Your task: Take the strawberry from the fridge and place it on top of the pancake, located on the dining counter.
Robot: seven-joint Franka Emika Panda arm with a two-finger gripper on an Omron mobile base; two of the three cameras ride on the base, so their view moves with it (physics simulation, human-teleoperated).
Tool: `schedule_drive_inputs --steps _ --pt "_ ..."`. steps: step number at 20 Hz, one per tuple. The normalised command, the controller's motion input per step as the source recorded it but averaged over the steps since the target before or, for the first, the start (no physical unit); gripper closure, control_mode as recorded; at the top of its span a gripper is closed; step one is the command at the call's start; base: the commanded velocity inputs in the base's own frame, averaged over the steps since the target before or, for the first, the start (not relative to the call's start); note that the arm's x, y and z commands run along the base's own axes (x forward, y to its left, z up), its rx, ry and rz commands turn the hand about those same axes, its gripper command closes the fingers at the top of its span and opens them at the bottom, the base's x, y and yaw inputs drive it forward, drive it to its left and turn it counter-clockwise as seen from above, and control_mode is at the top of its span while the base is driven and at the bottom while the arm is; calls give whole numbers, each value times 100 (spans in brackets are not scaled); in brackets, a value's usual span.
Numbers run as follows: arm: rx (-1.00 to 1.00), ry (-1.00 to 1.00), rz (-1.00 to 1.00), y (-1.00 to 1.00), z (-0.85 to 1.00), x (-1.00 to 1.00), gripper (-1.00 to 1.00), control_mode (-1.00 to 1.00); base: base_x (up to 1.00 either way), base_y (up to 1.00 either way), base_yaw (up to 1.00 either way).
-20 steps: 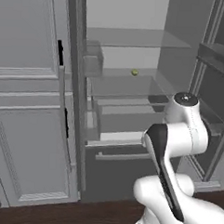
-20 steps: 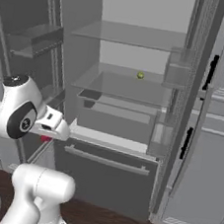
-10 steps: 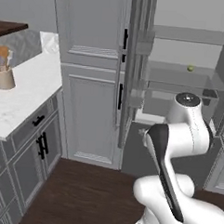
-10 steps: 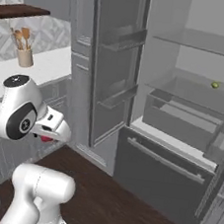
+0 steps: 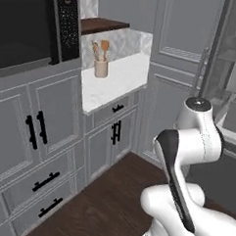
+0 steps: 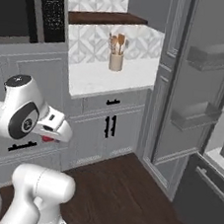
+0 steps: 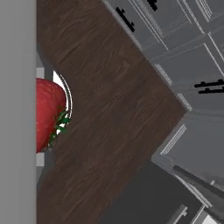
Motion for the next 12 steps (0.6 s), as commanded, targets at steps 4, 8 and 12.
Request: schedule_drive_inputs --steps 4,8,12 --pt "0 0 0 0 0 0 100 100 -48 46 81" --pt "0 0 0 0 0 0 100 100 -41 65 88" --pt "0 0 0 0 0 0 100 100 -7 68 89"
